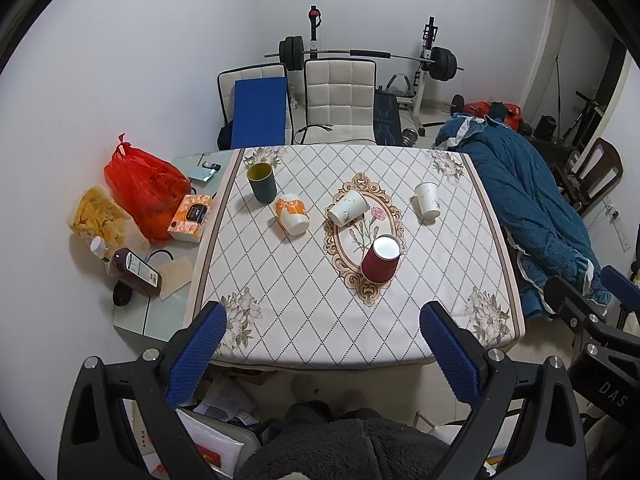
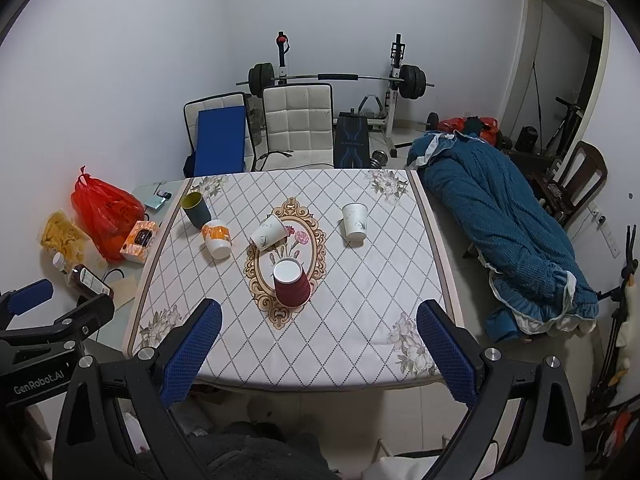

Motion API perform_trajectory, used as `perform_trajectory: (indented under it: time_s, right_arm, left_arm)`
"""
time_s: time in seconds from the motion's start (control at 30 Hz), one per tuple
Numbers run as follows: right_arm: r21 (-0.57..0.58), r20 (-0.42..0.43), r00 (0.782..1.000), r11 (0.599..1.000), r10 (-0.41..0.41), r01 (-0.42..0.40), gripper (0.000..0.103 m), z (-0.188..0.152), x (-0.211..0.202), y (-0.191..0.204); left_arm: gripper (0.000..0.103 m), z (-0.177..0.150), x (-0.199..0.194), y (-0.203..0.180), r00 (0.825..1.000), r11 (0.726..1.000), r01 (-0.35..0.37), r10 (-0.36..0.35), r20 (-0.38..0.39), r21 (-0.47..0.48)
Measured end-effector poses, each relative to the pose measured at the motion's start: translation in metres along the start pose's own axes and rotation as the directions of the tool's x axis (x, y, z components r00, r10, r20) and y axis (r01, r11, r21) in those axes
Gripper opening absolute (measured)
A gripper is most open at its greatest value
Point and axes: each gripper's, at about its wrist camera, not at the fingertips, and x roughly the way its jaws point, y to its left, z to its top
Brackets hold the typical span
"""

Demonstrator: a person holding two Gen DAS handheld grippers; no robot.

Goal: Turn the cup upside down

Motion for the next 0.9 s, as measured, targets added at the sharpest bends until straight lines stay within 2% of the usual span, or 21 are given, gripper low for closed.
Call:
perform_trajectory:
  time_s: [0.9]
  right_arm:
    - [-0.015,0.002,1.0,1.0,-0.005,0.005,0.1,-0.0006,-0.0009,0.0005]
  left_arm:
    - [0.099,0.0014,-0.0002,-0.003,1.0,1.0,-0.001,0.001,0.008,-0.021]
